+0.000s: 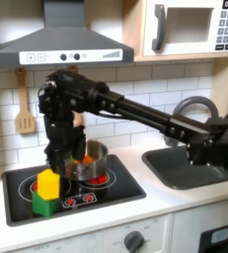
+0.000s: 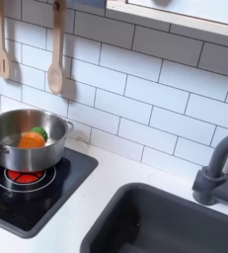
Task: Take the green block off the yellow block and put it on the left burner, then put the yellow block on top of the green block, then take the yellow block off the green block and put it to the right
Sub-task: 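Take the yellow block off the green block and put it to the right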
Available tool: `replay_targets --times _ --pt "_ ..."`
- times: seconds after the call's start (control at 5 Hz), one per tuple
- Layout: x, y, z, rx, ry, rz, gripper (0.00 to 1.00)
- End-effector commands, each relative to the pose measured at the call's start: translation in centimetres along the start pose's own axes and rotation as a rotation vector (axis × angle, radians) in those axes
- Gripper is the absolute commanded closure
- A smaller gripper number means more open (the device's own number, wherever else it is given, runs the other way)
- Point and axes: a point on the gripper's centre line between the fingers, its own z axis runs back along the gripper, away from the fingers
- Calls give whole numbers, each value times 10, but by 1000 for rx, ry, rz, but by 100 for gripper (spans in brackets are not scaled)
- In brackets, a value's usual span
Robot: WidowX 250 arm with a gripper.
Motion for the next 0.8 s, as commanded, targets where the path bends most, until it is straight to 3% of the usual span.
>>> replay_targets --times 0.0,0.6 --pt "1 0 0 2 0 1 0" --pt "2 -1 0 5 -5 0 0"
